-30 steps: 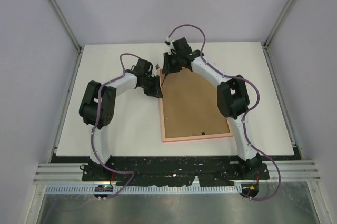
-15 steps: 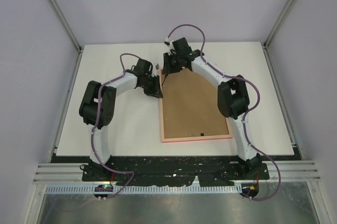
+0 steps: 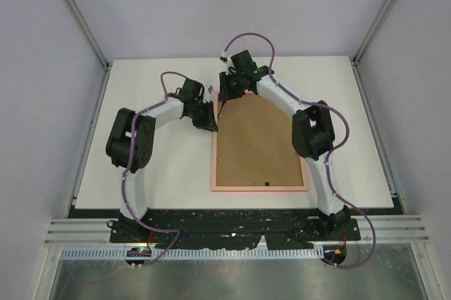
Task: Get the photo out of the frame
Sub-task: Release the photo frame item from the photo frame.
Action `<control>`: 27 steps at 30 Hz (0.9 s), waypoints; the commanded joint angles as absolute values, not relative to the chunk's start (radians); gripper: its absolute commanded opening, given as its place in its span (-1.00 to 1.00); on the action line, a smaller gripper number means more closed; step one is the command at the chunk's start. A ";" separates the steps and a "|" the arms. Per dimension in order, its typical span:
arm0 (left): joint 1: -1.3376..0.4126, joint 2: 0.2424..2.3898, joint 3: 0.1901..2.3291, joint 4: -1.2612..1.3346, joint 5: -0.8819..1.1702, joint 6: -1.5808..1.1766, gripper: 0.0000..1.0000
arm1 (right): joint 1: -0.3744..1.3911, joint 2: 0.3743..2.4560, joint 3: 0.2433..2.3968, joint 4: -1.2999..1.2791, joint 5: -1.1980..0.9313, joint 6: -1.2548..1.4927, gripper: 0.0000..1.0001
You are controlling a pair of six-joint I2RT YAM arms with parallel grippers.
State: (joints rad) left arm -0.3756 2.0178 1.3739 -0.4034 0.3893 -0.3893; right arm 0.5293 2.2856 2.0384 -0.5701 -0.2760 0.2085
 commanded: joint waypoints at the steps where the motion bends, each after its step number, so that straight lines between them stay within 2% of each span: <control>1: -0.354 2.022 1.381 -0.425 0.319 -0.360 -0.67 | 0.541 2.230 2.054 -0.703 -0.279 0.176 -0.85; 27: -0.353 2.020 1.378 -0.422 0.311 -0.362 -0.67 | 0.540 2.221 2.048 -0.716 -0.239 0.112 -0.85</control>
